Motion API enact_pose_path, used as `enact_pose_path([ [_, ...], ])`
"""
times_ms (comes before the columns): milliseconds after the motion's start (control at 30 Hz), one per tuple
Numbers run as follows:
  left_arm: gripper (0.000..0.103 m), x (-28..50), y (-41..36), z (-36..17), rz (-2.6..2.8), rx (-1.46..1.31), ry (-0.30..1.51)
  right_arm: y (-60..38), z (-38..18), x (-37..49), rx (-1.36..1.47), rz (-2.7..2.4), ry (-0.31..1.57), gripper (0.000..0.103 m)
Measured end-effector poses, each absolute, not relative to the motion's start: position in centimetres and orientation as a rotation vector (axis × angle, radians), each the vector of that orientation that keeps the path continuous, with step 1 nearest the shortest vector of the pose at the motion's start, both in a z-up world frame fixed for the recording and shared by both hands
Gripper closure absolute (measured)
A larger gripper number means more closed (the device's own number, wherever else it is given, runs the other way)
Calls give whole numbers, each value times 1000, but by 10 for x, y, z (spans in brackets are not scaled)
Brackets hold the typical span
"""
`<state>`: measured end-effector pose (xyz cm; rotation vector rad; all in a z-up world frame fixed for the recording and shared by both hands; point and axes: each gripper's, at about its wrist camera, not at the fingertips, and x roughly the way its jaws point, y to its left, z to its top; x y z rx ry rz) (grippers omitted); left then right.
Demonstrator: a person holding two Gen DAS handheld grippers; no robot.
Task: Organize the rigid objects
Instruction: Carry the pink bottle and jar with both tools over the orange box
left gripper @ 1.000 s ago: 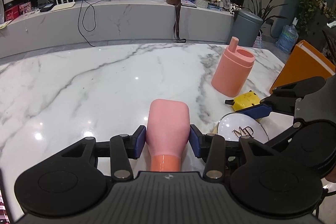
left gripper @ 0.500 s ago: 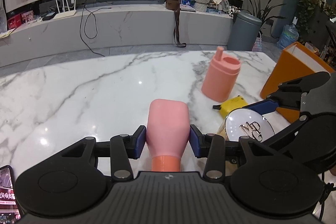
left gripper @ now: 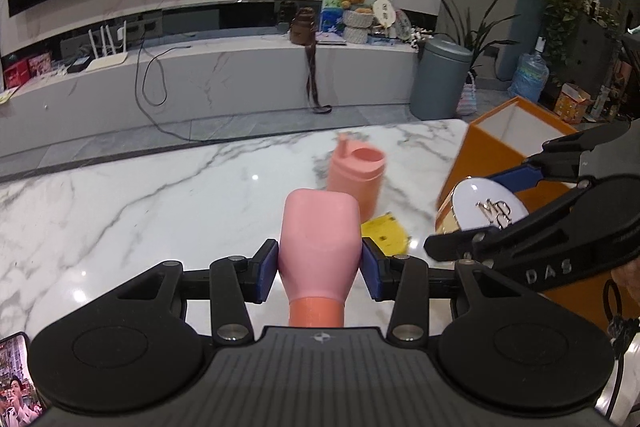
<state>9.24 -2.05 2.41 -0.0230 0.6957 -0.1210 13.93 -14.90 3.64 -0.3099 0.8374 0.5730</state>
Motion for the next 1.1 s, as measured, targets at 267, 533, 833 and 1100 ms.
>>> enact_pose_path([
  [267,53,93,-57,35,-172,-6,685,-202,58,134,-246,489,803,28],
  [533,53,99,-99,46,-228,27,657,-252,71,129,-165,420,784,28],
  [833,53,111,-142,69,-287,62,611,-300,86,129,-72,354,753,28],
  [1100,54,122,-181,83,-333,100,580,-337,83,133,-28,265,751,28],
])
